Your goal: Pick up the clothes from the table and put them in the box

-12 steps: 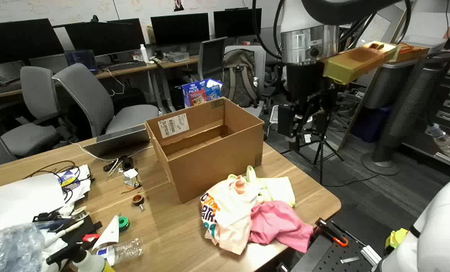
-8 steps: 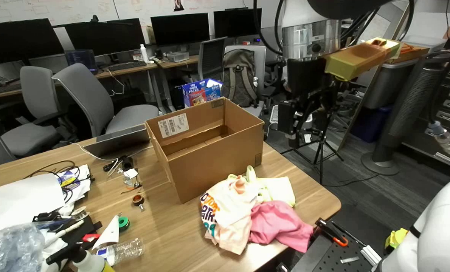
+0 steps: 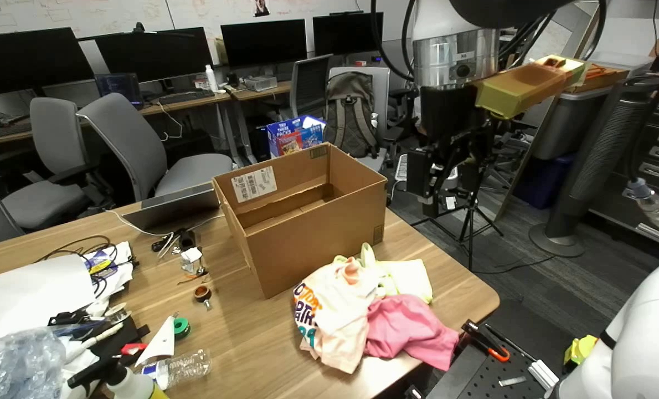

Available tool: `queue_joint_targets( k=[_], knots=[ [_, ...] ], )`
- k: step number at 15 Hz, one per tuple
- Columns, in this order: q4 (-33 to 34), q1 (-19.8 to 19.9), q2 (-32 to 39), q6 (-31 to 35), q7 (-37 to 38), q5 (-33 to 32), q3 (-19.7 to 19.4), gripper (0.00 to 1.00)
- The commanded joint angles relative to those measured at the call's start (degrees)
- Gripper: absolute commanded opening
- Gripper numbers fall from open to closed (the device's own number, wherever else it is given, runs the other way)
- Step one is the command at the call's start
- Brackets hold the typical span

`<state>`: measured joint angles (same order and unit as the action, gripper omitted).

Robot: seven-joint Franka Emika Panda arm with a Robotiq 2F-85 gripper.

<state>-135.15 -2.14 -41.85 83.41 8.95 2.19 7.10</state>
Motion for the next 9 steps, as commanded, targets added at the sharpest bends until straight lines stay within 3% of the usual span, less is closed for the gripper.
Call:
queue_joint_targets(
  k=[1,9],
  knots=[
    [0.13,-0.10,0.07,-0.12,0.05,-0.06,-0.08,1.00],
    [-3.58,-0.35,2.10,2.54,1.66,-3.08,2.78,1.00]
  ],
)
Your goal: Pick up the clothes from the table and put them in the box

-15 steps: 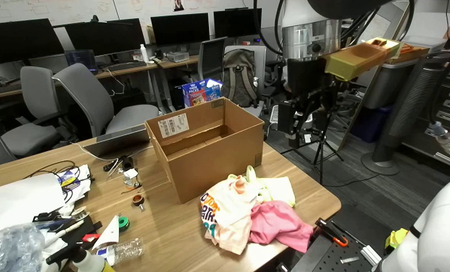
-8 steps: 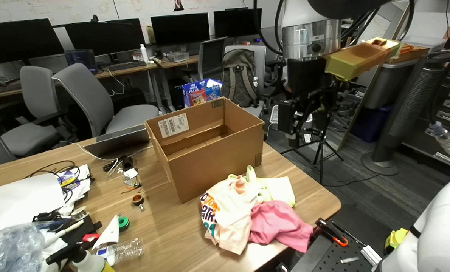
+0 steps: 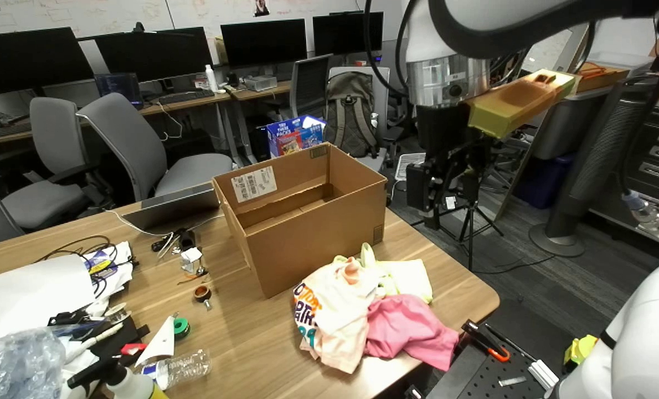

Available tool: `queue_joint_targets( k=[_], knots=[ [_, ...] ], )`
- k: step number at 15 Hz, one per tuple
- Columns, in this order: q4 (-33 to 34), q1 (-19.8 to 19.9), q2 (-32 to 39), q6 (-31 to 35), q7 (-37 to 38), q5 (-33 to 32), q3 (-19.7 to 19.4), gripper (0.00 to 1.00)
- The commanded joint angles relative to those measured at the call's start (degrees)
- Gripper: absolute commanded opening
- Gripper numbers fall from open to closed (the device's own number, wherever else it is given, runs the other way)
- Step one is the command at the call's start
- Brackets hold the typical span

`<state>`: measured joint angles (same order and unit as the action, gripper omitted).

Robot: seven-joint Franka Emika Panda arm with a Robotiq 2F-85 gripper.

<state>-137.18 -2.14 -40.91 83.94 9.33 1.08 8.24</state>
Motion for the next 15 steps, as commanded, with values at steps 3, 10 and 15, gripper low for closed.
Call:
queue_joint_targets(
  k=[3,10,15],
  knots=[
    [-3.80,-1.10,2.26,3.54,1.88,-2.66,2.87,1.00],
    [-8.78,-3.54,4.66,8.71,0.83,-0.97,2.70,1.00],
    [-10.12,-4.48,9.41,14.01,2.19,0.71,3.42,1.00]
  ],
)
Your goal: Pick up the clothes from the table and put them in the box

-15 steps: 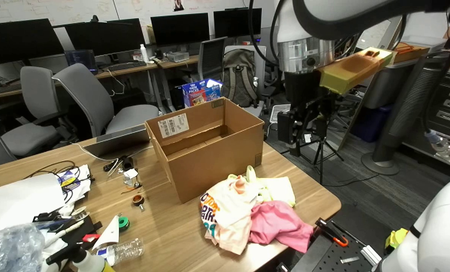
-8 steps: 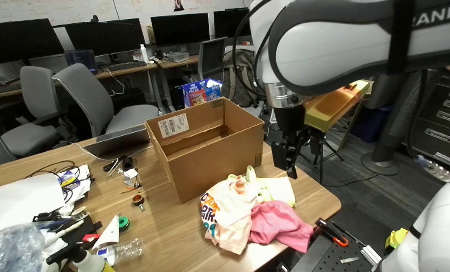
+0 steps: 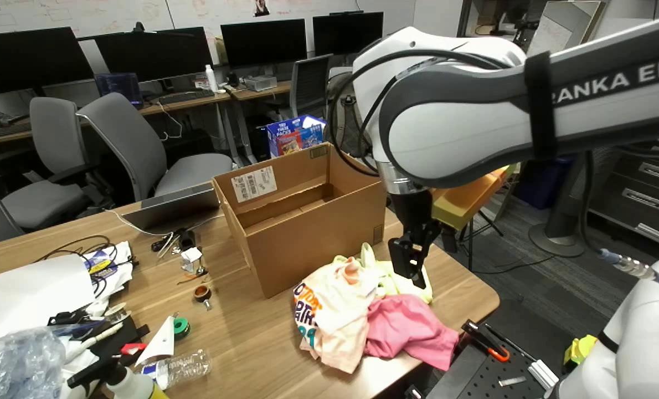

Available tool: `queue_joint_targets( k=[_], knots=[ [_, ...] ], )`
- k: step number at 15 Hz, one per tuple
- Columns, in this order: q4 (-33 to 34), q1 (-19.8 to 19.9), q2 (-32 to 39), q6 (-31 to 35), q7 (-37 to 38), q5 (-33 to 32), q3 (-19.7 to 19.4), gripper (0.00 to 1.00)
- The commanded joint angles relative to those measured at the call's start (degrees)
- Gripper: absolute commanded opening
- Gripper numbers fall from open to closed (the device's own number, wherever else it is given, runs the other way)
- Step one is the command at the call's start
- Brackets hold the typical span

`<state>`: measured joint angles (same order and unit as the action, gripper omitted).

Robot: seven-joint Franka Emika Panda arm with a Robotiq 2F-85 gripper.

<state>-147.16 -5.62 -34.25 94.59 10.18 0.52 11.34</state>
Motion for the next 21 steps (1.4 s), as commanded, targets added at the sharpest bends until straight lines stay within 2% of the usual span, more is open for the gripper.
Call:
queue_joint_targets(
  k=[1,11,21],
  knots=[
    [-0.44,-1.32,4.00,5.83,1.34,1.51,0.48,1.00],
    [2.65,-2.00,19.72,24.45,5.40,1.41,1.44,1.00],
    [7.36,-2.21,31.41,36.48,10.28,0.48,1.00,1.00]
  ],
)
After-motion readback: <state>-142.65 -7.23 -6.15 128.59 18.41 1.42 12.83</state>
